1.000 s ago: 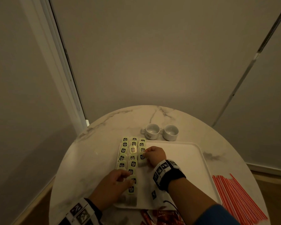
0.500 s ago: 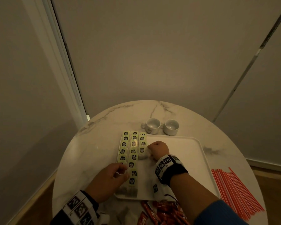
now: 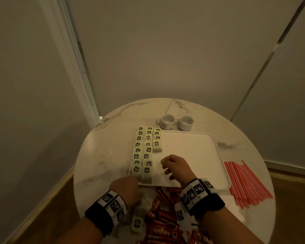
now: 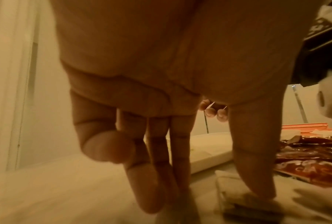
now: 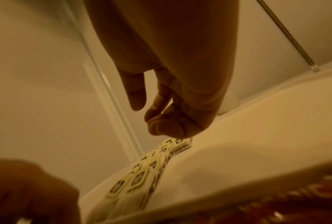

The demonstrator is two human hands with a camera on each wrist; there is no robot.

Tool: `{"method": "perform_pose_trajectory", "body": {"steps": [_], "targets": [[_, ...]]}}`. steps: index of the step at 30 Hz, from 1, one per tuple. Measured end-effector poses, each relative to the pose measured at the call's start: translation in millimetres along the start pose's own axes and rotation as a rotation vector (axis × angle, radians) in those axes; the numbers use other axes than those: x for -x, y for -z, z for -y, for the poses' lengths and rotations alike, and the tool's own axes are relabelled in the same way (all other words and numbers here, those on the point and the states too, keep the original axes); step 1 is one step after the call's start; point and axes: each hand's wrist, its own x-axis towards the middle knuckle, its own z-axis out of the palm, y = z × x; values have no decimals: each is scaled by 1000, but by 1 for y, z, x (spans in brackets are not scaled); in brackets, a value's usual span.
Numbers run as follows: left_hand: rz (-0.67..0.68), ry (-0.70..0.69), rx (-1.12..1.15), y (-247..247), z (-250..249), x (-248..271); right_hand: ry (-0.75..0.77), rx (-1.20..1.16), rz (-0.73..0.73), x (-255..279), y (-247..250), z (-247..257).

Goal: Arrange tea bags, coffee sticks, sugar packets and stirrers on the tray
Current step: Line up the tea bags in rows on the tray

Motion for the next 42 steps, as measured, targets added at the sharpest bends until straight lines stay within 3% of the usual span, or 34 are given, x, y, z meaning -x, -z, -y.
{"method": "perform_pose_trajectory", "body": {"steps": [6,17,23,26,29,31,37,39,42], "targets": [[-30,-317,-129,-11,-6,2,97,175,53,21,-7,-10],[11,-378,-167,-5,-1,-7,122,188,65,30,-13,-16],[-44,-338,212,13,14,-6,129,130,88,34,-10,-12],[-63,-283,808,28,16,-2,154,99,154,38,-6,-6],[51,-297,1536,42,10,2,241,-11,239,41,-6,4],[140,-314,1761,48,1,4,272,-164,268,43,-6,12],[248,-265,1897,53,-20,4,283,-234,142,39,-3,28],[155,-211,1818,54,-22,2,260,-195,122,36,2,32],[-111,-208,1578,53,-22,-3,246,-145,116,33,9,35]]}}
